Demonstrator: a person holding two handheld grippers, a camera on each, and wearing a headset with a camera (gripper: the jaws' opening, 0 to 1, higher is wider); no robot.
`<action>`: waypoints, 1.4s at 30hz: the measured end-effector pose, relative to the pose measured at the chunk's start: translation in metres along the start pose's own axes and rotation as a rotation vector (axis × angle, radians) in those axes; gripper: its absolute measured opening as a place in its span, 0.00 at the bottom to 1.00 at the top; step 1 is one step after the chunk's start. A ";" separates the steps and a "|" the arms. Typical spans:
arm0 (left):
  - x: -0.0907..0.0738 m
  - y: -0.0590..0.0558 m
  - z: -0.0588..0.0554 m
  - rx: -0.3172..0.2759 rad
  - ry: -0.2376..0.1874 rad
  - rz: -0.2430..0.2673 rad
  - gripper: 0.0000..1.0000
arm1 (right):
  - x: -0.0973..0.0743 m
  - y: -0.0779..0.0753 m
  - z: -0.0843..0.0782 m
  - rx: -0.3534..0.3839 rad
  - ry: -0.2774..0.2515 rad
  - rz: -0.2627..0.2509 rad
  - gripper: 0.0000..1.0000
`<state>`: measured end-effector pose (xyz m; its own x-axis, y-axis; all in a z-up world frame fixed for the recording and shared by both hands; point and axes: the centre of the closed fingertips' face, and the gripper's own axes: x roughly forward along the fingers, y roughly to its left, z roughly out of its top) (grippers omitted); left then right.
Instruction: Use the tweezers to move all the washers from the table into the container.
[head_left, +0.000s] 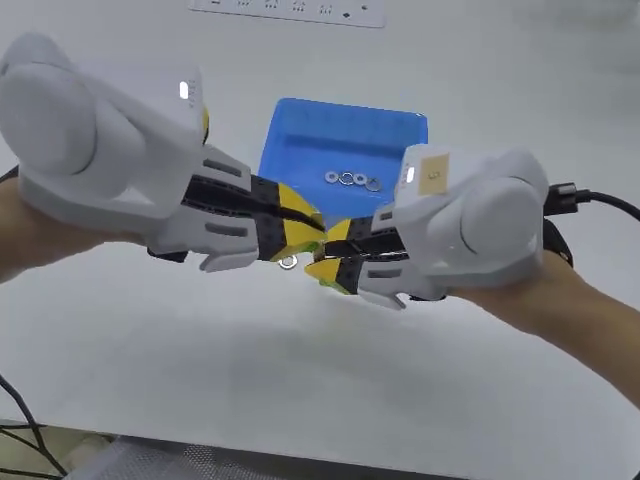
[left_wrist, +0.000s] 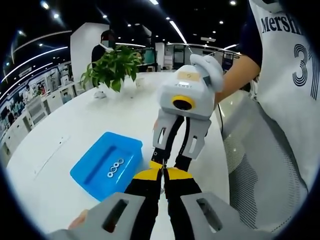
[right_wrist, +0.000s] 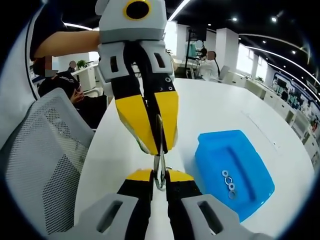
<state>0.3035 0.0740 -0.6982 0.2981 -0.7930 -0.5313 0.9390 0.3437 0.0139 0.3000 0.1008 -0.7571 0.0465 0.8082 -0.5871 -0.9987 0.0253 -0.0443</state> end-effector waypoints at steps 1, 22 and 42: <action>0.000 0.000 0.001 0.002 -0.001 0.000 0.07 | -0.001 -0.001 0.002 -0.002 -0.002 -0.001 0.10; -0.014 0.010 0.053 0.132 -0.011 0.022 0.07 | -0.032 -0.028 0.040 -0.086 -0.050 -0.072 0.10; -0.008 0.074 0.058 0.171 -0.029 0.055 0.07 | -0.036 -0.082 0.049 -0.092 -0.070 -0.139 0.10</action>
<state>0.3806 0.0762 -0.6436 0.3524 -0.7905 -0.5008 0.9358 0.2987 0.1871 0.3794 0.0985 -0.6931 0.1795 0.8396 -0.5127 -0.9764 0.0886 -0.1968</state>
